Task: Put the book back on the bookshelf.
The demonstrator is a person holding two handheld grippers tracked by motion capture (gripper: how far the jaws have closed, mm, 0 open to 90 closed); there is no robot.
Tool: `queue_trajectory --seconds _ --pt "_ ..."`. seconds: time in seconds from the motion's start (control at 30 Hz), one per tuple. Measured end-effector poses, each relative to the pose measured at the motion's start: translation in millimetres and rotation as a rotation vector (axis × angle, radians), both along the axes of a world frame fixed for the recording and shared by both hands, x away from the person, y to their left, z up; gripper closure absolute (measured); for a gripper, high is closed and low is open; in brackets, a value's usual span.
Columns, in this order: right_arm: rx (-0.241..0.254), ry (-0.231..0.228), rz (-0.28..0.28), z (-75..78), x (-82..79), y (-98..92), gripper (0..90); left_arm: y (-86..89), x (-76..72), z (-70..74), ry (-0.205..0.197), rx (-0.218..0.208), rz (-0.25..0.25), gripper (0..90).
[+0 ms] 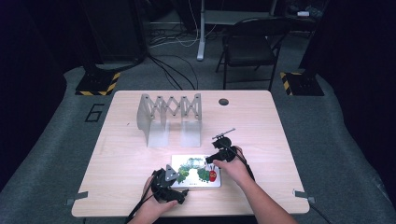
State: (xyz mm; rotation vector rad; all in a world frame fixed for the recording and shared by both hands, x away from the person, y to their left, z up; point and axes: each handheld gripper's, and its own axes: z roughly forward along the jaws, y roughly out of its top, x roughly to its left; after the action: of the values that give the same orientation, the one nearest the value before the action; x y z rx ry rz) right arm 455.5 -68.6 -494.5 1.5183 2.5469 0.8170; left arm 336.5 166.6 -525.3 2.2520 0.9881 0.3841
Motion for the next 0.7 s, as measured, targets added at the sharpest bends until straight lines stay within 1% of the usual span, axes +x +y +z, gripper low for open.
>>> queue_trajectory --seconds 0.1,0.17,0.3,0.33,0.4,0.57,0.6,0.63,0.7 --pt "0.001 0.0 0.0 0.0 0.4 -0.6 39.7 0.9 1.0 0.3 0.005 -0.003 -0.01 1.3" --pt "0.01 0.006 -0.015 0.2 0.2 -0.5 40.2 1.2 1.0 0.4 0.003 0.0 -0.013 1.3" --pt "0.01 0.003 -0.024 0.6 -0.1 -0.5 41.5 0.8 0.8 0.5 0.007 0.002 -0.011 1.2" --pt "0.01 -0.005 -0.023 0.9 -0.2 -1.3 42.4 0.9 0.9 0.5 0.009 0.0 -0.014 1.2" --pt "0.02 0.004 -0.041 2.3 -1.2 -1.8 43.2 0.7 0.6 0.4 0.007 0.001 -0.012 1.1" --pt "0.032 -0.014 -0.043 6.0 -2.3 -3.4 43.1 0.8 0.3 0.3 0.011 -0.004 -0.016 1.0" --pt "0.022 -0.016 -0.036 7.0 -2.1 -3.8 43.1 0.8 0.3 0.3 0.012 -0.002 -0.018 0.9" --pt "0.022 -0.011 -0.042 8.3 -3.2 -2.9 43.2 0.7 0.3 0.3 0.012 -0.003 -0.017 0.8" --pt "0.012 -0.024 -0.031 9.2 -3.8 -2.2 43.1 0.5 0.3 0.2 0.012 -0.003 -0.017 0.5"
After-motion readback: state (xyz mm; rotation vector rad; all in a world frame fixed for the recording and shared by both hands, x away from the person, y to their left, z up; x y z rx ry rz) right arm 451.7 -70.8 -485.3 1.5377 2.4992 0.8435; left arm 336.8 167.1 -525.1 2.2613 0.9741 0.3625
